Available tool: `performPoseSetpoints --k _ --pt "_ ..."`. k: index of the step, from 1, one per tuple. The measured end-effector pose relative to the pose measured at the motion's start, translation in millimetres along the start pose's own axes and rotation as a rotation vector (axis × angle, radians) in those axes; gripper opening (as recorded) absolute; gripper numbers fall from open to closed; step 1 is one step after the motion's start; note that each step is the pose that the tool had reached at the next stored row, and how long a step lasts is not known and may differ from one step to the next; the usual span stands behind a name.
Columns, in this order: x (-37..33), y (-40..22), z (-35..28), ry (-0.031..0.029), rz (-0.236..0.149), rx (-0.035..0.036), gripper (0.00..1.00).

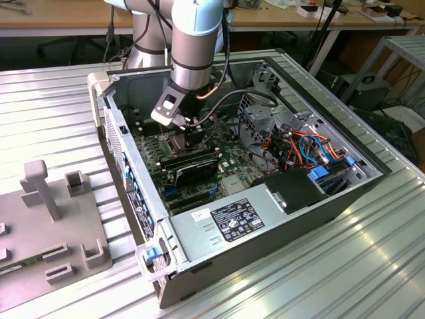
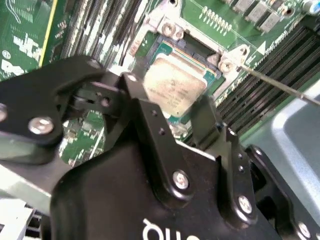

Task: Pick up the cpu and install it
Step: 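Place the cpu into insertion slot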

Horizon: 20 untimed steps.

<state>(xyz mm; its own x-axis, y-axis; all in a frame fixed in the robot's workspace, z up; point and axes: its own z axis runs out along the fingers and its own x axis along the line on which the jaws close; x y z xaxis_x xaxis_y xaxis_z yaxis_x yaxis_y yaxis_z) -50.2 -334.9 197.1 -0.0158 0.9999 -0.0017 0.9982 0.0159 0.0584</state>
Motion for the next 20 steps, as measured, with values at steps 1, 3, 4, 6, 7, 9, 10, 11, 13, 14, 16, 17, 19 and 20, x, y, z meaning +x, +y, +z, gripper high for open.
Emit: performPoseSetpoints --k 1,3,4,6,7,9,10,11,13,14,16,17,19,20 --pt "-0.1 0.0 -0.2 -0.0005 0.000 0.0004 0.68" --pt "-0.1 0.0 -0.2 -0.0007 0.000 0.0004 0.68" --pt "-0.1 -0.1 -0.3 -0.0007 0.000 0.0005 0.68" --pt "-0.1 -0.1 -0.3 -0.0007 0.000 0.0005 0.68" --pt "-0.2 0.0 -0.7 -0.0010 0.000 0.0006 0.68" --pt "-0.1 0.2 -3.4 -0.0011 0.000 0.0005 0.68" --pt "-0.1 0.4 -7.1 -0.0018 0.000 0.0006 0.68" --pt "-0.1 0.5 -9.2 -0.0022 0.000 0.0005 0.68" --pt "0.0 0.7 -13.4 -0.0036 0.000 0.0006 0.68" --pt "0.0 0.8 -14.1 -0.0037 0.000 0.0006 0.68" --pt "0.0 0.8 -14.1 -0.0035 0.000 0.0004 0.68" --pt "0.0 0.8 -14.1 -0.0034 0.000 0.0004 0.68" --pt "0.0 0.8 -14.9 -0.0041 0.000 0.0006 0.68" --pt "0.0 0.8 -15.5 -0.0042 0.000 0.0007 0.68"
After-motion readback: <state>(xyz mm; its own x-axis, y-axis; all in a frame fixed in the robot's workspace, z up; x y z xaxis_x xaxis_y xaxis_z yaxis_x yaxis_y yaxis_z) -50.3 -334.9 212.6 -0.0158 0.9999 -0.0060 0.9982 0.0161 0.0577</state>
